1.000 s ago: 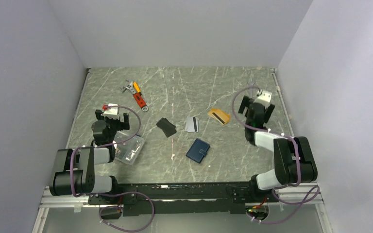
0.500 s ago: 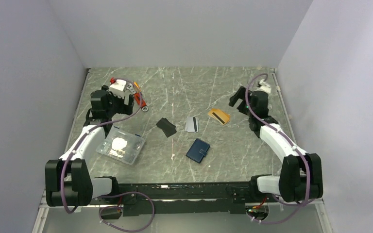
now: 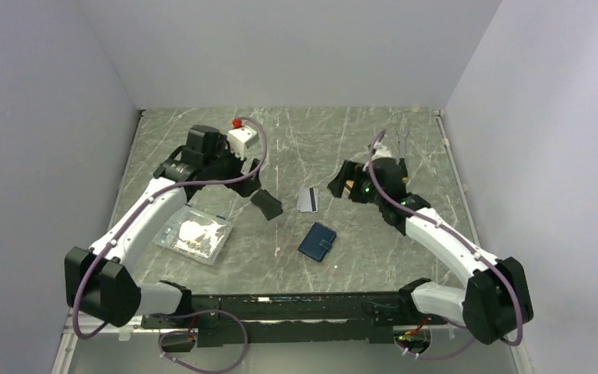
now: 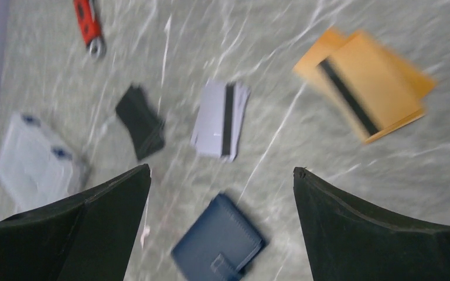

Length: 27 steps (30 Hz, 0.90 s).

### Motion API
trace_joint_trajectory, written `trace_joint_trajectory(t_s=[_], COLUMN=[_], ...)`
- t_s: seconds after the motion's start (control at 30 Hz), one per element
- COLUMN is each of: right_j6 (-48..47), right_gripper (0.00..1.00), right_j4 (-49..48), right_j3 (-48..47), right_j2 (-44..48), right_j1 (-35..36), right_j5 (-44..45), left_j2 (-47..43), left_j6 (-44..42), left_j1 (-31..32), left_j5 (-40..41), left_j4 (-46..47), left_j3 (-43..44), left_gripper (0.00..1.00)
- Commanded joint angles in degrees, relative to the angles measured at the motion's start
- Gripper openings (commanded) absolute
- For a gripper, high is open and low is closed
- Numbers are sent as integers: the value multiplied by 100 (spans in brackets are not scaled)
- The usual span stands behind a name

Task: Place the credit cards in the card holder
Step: Pick up the card holder from the center of the board.

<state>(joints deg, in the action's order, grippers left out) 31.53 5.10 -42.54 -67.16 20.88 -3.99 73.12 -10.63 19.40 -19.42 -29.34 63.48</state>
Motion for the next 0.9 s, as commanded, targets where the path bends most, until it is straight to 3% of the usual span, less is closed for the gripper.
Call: trace_joint_trajectory(t_s=[0.0, 0.27, 0.57, 0.87], right_j6=[59, 424, 768, 985], right_gripper=[92, 81, 62, 54], right_j4=[412, 799, 250, -234], right_j3=[329, 1024, 1276, 1542], right_j2=[376, 716, 110, -326], right_j1=[741, 1551, 1603, 1607], right_j5=[265, 611, 168, 90], left_j2=[435, 1581, 2309, 2818], left_j6=[569, 988, 1475, 1861], left_j1=[447, 1253, 1546, 1875], left_j5=[-501, -842, -1212, -1329], left_j4=[-152, -25, 676, 1313], left_j3=[278, 180, -158, -364], left_gripper=[99, 99, 97, 91])
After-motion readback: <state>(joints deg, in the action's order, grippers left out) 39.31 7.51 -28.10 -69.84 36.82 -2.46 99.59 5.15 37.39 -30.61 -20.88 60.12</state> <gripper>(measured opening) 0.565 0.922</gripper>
